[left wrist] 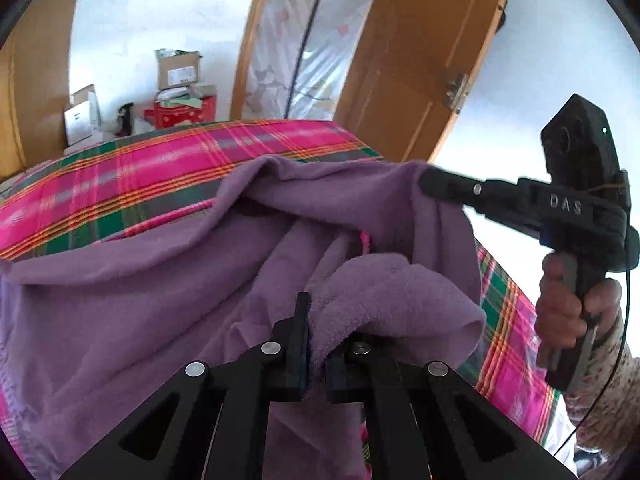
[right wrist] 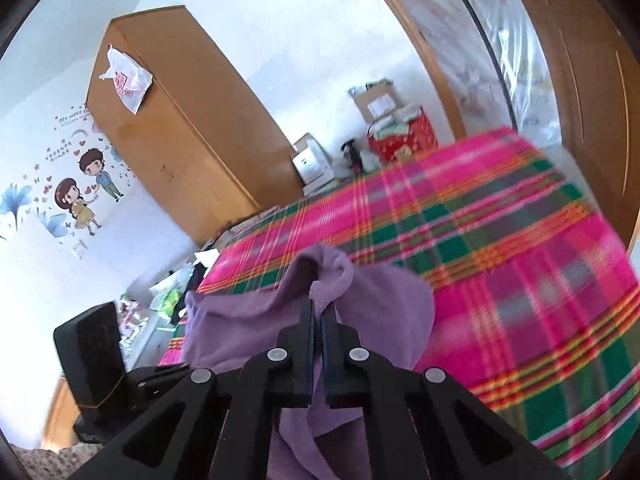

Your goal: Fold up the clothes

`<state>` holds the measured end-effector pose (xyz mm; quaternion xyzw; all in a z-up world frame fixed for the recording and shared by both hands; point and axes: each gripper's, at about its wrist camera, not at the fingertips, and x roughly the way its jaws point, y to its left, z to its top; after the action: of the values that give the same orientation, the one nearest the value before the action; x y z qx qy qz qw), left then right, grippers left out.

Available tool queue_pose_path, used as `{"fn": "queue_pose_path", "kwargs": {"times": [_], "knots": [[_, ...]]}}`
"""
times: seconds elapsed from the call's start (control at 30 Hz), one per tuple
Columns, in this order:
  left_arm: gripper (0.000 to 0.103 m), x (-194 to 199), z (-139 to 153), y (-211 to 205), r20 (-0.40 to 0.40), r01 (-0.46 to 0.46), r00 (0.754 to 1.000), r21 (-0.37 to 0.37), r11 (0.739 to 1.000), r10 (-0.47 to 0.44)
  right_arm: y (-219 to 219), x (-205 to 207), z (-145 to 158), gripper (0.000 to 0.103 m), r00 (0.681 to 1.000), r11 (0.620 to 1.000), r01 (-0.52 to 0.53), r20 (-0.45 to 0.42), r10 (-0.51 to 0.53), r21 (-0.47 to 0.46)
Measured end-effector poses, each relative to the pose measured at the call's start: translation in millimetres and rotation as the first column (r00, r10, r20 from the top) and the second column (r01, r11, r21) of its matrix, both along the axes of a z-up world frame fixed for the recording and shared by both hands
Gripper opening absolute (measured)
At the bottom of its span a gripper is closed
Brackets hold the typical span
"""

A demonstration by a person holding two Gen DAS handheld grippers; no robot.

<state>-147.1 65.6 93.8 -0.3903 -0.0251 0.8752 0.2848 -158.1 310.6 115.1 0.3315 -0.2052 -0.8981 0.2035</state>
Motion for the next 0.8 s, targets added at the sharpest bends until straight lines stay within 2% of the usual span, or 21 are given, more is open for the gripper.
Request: {"fn": "queue_pose_path", "kwargs": {"times": [0.27,0.47,0.63,0.8], "knots": [[0.005,6,9,-34,-0.011,-0.088,0.996,0.052,0.995,0.089,-13,-22,24,0.003,0.99,0.992,0.067,-0.127,-0.053,0.111],[0.005,12,0,-55,0.019,-0.151,0.988,0.057,0.987,0.151,-23,-41,23,0.003,0.982,0.98,0.11,-0.171,-0.082,0.166],[0.005,18,-8,-72,0.048,-0.201,0.979,0.062,0.978,0.198,-27,-59,20,0.003,0.976,0.969,0.149,-0.184,-0.113,0.199],[0.005,17,-15,-78,0.078,-0.228,0.972,0.063,0.972,0.223,-30,-79,4,0.003,0.982,0.958,0.148,-0.151,-0.113,0.247]]}}
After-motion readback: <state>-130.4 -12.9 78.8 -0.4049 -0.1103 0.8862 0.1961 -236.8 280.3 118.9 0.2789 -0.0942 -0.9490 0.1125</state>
